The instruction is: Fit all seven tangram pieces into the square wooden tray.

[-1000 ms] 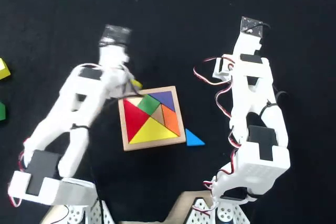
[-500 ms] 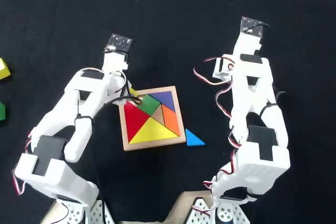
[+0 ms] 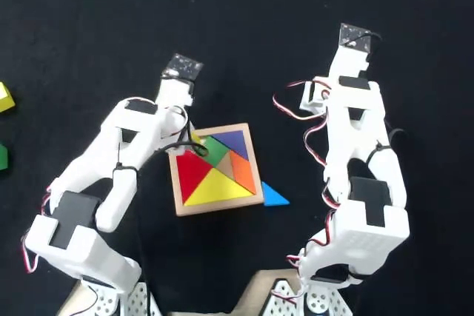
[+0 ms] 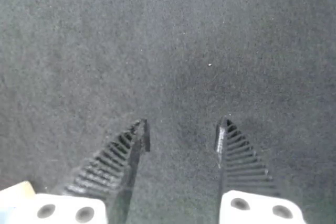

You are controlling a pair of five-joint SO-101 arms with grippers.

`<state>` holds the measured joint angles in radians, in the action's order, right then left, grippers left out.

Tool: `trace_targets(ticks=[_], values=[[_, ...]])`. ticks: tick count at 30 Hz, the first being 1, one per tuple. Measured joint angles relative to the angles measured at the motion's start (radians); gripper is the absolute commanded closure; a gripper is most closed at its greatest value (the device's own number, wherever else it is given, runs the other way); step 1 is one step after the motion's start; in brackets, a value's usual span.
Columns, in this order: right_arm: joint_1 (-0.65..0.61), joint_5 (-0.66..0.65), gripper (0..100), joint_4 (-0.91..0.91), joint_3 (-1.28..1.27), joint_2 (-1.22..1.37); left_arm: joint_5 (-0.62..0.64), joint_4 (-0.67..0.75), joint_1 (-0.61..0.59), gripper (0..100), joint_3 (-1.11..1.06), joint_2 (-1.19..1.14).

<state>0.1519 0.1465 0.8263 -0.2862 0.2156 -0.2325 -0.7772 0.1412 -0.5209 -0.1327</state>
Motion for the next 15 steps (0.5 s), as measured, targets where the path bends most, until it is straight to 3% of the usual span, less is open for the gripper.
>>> trace_targets(ticks=[15], values=[[0.000,0.000,78.9,0.009,0.000,0.000,0.041,-0.044,0.005,72,0.092,0.002]])
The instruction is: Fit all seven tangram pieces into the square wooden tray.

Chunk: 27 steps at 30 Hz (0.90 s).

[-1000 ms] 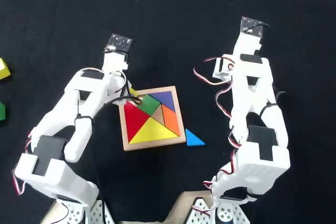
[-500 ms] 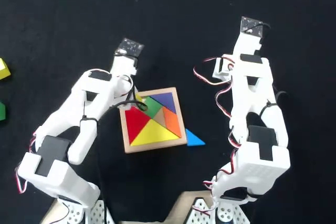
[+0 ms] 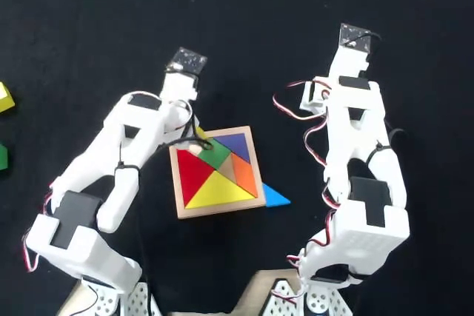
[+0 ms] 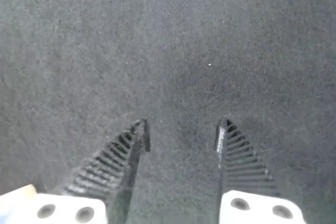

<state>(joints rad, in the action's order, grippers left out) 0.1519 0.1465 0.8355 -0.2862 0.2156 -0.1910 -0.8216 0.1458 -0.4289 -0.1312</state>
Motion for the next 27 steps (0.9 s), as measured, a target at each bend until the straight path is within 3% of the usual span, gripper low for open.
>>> trace_targets(ticks=[4,11,20,27], values=[[0.002,-0.100,79.0,0.083,0.054,0.000,0.034,-0.109,-0.048,72,0.015,0.077],[0.006,-0.433,79.0,0.242,0.072,-0.084,0.049,-0.235,-0.118,72,-0.097,0.410],[0.011,-0.749,78.8,0.462,-0.091,-0.307,0.046,-0.242,-0.327,72,-0.540,0.948],[-0.055,-0.876,78.6,0.598,-0.301,-0.592,0.044,-0.167,-0.422,72,-0.763,1.040]])
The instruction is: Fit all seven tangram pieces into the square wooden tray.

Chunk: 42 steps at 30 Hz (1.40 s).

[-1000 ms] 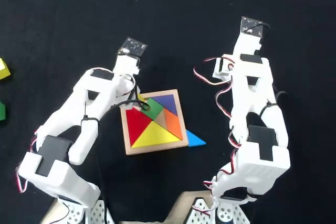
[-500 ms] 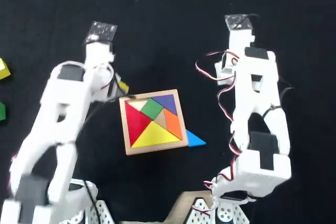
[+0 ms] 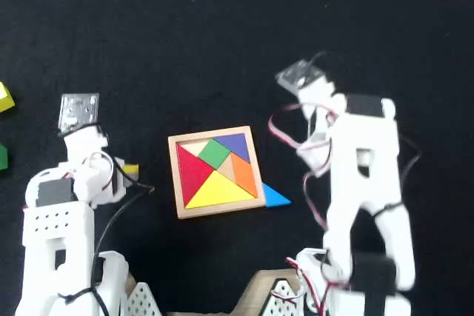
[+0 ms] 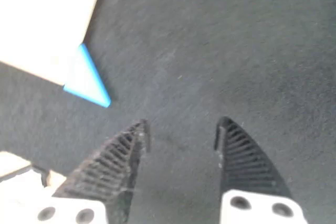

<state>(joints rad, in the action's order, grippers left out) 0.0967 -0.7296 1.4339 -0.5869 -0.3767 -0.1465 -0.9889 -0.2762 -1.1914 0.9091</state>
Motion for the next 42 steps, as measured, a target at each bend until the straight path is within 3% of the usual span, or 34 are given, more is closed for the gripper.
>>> trace_targets(ticks=[6,11,16,21,26,42], values=[[-0.140,-0.008,77.6,0.012,-0.242,-0.232,-0.038,0.061,-0.006,72,-0.057,-0.025],[-0.281,-0.008,63.5,0.038,-0.391,-0.405,-0.057,0.071,-0.008,72,-0.100,-0.049],[-0.290,-0.008,62.1,-0.008,-0.439,-0.468,-0.057,0.071,-0.008,72,-0.100,-0.049],[-0.350,-0.008,63.1,-0.078,-0.471,-0.405,-0.057,0.071,-0.008,72,-0.100,-0.049],[-0.437,0.072,63.1,-0.181,-0.473,-0.259,-0.057,0.071,-0.008,72,-0.100,-0.049],[-0.451,0.089,63.5,-0.388,-0.474,0.012,-0.057,0.071,-0.008,72,-0.100,-0.049]])
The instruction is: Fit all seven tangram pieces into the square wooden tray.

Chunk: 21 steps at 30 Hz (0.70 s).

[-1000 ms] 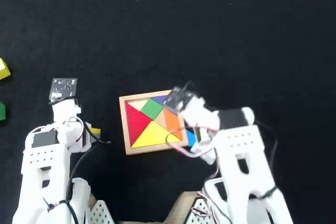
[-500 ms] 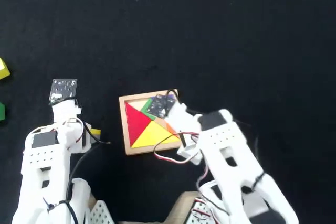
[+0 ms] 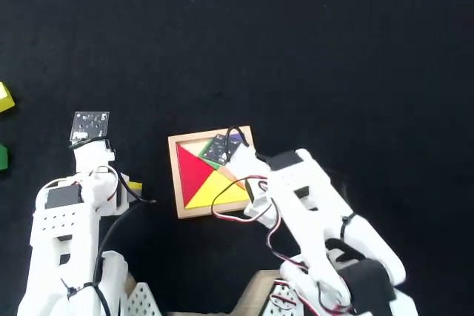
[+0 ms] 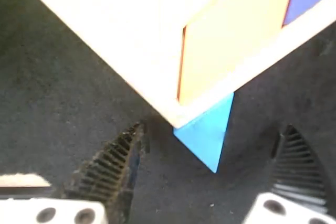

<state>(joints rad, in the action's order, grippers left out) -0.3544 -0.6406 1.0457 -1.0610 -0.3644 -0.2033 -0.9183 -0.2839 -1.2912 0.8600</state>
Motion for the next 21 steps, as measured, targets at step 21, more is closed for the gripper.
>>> trace_targets(ticks=[21], values=[[0.072,-0.037,78.9,-0.029,0.078,0.112,-0.044,0.000,0.000,72,0.000,0.000]])
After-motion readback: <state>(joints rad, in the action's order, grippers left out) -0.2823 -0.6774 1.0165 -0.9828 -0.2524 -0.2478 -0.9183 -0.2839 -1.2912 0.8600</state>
